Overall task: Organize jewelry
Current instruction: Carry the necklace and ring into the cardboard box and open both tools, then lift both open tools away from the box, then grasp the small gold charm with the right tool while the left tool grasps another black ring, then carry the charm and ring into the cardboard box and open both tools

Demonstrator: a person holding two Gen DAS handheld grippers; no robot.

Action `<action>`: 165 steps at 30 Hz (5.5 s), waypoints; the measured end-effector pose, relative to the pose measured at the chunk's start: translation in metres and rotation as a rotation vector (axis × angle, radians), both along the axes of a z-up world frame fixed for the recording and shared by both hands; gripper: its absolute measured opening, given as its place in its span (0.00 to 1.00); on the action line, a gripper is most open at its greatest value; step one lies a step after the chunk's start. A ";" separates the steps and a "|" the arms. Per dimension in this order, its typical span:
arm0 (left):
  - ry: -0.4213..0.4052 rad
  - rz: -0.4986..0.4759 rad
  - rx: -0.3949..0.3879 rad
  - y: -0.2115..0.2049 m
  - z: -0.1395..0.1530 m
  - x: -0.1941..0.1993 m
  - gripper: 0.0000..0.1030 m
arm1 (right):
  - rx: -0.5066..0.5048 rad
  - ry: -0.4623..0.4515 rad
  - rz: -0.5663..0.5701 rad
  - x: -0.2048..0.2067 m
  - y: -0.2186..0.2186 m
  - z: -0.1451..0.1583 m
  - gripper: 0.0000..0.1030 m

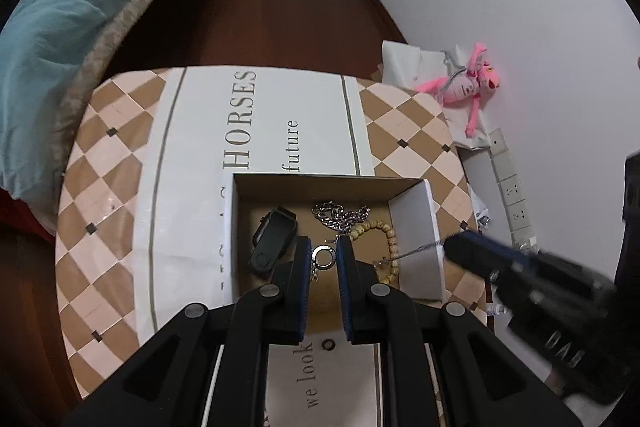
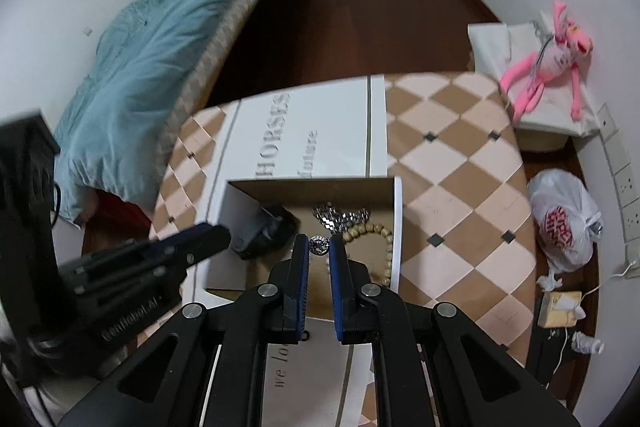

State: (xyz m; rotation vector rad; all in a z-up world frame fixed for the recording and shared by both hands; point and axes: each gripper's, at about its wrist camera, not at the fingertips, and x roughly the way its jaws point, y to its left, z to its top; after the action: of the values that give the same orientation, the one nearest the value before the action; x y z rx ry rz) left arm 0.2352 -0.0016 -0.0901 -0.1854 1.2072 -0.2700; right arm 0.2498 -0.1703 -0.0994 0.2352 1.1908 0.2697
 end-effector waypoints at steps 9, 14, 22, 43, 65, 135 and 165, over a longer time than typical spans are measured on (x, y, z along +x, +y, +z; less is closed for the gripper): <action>0.003 0.054 0.090 0.007 -0.005 0.018 0.47 | -0.044 0.057 0.001 0.008 -0.006 -0.015 0.30; -0.043 0.113 0.152 0.022 0.001 0.010 0.85 | -0.098 0.049 -0.006 0.004 -0.006 -0.016 0.66; -0.145 0.170 0.296 0.037 0.000 -0.020 0.94 | -0.323 0.029 -0.048 -0.014 0.000 -0.031 0.95; -0.250 0.178 0.281 0.027 0.019 -0.101 0.95 | -0.387 -0.172 -0.145 -0.087 -0.003 0.013 0.96; -0.157 0.162 0.343 0.011 -0.026 -0.123 0.95 | -0.276 -0.062 -0.180 -0.128 -0.035 -0.049 0.93; -0.259 0.009 0.090 -0.017 0.021 -0.074 0.09 | 0.001 -0.250 -0.114 -0.075 -0.028 0.002 0.12; -0.146 0.128 0.257 0.022 0.012 -0.022 0.95 | -0.264 -0.020 -0.087 -0.016 -0.019 -0.023 0.97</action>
State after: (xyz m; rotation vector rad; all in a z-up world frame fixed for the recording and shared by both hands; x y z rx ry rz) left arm 0.2128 0.0207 -0.0781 -0.0180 1.0694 -0.0146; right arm 0.2338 -0.1893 -0.1221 0.0532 1.1798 0.0378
